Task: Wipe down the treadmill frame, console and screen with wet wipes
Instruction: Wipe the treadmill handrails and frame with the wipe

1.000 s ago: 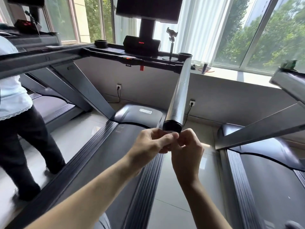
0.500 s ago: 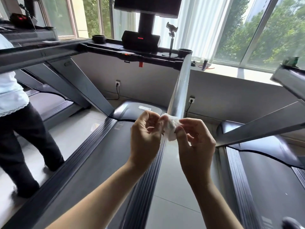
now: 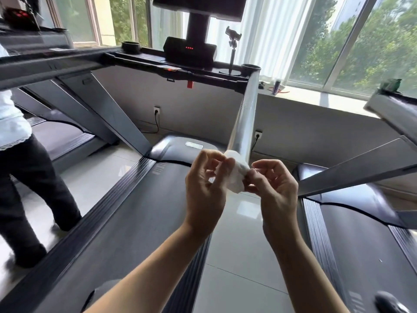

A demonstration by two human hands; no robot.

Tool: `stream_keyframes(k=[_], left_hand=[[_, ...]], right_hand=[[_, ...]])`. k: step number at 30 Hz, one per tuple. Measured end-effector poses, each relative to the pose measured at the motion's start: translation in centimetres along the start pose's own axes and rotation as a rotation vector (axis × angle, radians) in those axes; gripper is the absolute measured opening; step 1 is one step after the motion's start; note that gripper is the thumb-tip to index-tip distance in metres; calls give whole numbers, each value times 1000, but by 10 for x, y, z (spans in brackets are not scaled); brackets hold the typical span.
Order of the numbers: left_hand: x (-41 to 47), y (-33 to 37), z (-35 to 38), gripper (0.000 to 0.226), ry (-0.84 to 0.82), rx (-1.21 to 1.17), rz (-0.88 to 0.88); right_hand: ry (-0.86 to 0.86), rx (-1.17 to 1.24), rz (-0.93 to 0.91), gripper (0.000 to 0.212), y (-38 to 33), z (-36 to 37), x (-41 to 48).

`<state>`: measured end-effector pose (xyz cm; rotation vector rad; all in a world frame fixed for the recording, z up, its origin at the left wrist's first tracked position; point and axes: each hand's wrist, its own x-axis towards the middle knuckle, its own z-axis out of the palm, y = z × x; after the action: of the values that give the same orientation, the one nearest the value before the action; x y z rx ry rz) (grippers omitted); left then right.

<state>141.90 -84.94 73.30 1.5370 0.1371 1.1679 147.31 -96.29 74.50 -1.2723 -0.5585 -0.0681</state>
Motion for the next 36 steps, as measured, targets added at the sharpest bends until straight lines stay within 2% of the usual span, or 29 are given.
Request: stream_keyframes(k=[4, 7, 11, 13, 18, 21, 23, 25, 30, 34, 36], left_hand=[[-2, -5, 6, 9, 105, -321, -296], [-7, -15, 9, 11, 129, -332, -391], [-10, -28, 9, 10, 128, -243, -485], [-13, -24, 4, 4, 88, -152, -435], [-14, 0, -5, 9, 8, -30, -123], [-8, -13, -10, 16, -58, -38, -132], [-8, -26, -14, 18, -97, -14, -144], [-10, -37, -15, 20, -131, 51, -152], [-9, -47, -19, 25, -160, 230, -177], [-5, -27, -18, 17, -162, 57, -125], [-1, -28, -20, 14, -183, 85, -88]], right_hand=[[2, -3, 16, 14, 2, 4, -1], [25, -89, -19, 18, 7, 5, -2], [75, -318, -39, 30, 12, 10, -5], [96, -347, -23, 31, 12, 13, -9], [128, -422, -139, 27, -4, 17, -8], [129, -391, -148, 24, -3, 18, -7], [119, -452, -166, 28, 10, 15, -8], [100, -534, -149, 30, 28, 11, -9], [99, -568, -84, 26, 42, 9, -9], [77, -453, -124, 17, 32, 6, -16], [62, -371, -120, 13, 29, 5, -18]])
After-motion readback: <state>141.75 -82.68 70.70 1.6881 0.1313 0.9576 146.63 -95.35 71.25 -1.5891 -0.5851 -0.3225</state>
